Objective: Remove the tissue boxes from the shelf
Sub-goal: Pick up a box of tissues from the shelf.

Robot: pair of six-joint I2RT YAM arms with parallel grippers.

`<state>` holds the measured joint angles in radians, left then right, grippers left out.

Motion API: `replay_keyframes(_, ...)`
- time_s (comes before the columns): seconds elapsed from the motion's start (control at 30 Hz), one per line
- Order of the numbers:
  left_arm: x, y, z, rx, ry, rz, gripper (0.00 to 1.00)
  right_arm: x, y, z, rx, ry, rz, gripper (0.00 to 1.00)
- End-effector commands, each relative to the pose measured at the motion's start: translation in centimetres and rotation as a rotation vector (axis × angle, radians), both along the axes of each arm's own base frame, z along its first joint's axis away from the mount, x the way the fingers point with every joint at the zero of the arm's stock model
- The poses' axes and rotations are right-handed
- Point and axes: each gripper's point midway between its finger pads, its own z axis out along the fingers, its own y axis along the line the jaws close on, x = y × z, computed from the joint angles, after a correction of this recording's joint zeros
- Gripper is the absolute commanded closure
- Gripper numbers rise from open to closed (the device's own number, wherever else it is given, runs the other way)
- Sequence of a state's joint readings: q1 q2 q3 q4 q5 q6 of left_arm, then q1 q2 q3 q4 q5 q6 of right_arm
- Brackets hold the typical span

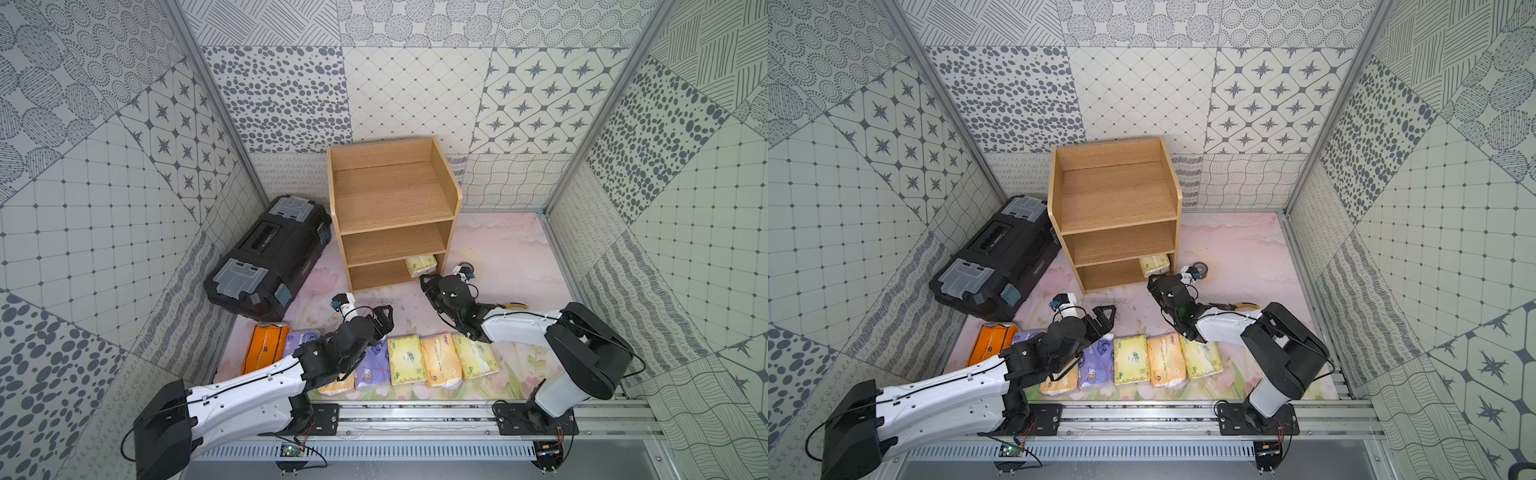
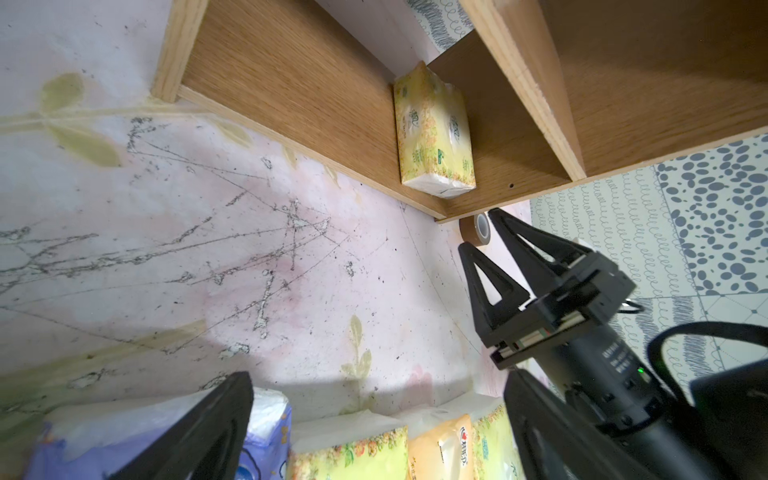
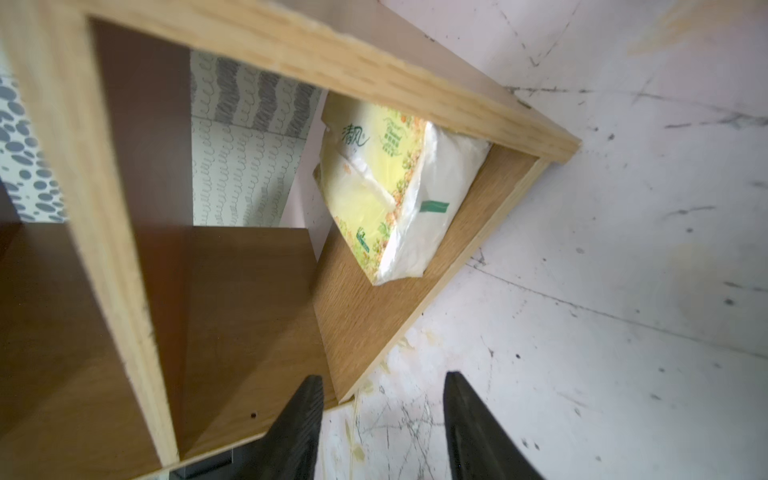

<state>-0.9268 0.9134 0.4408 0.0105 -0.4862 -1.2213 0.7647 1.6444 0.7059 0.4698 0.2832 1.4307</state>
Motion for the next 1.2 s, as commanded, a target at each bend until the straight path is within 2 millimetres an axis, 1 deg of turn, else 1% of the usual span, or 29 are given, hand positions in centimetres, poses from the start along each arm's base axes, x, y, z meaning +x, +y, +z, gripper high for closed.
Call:
replay_keyframes(0.0, 0.2, -0.4, 0.9, -0.074, -0.022, -0.012, 0.01, 1.8, 1.3, 1.1, 0.109, -0.031, -0.054, 0.51)
replay_keyframes(0.17, 0.0, -0.1, 1.1, -0.110, -0.034, -0.002, 0.01, 3.1, 2.2, -0.1, 0.113, -0.015, -0.077, 0.54)
replay_keyframes(0.33, -0.1, 0.2, 1.1, -0.108, -0.036, 0.002, 0.01, 4.4, 2.6, -0.4, 0.137, -0.017, -0.098, 0.58)
replay_keyframes(0.5, -0.2, 0.7, 1.0, -0.115, -0.034, 0.019, 0.02, 4.9, 2.5, -1.1, 0.126, 0.003, -0.126, 0.61)
replay_keyframes(0.7, -0.3, 1.1, 0.9, -0.133, -0.033, 0.037, 0.03, 5.5, 1.8, -2.1, 0.118, 0.020, -0.180, 0.66)
replay_keyframes(0.83, -0.4, 1.1, 0.8, -0.135, -0.027, 0.036, 0.03, 6.0, 2.1, -2.5, 0.112, 0.028, -0.184, 0.69)
replay_keyframes(1.0, -0.3, 1.0, 0.6, -0.147, -0.019, 0.043, 0.04, 6.7, 2.3, -2.8, 0.113, 0.031, -0.190, 0.79)
replay_keyframes(1.1, -0.3, 1.0, 0.6, -0.145, -0.018, 0.044, 0.04, 6.8, 2.4, -2.8, 0.119, 0.025, -0.186, 0.88)
replay_keyframes(1.17, -0.3, 1.0, 0.4, -0.144, -0.014, 0.045, 0.04, 6.8, 2.6, -2.3, 0.121, 0.016, -0.172, 0.93)
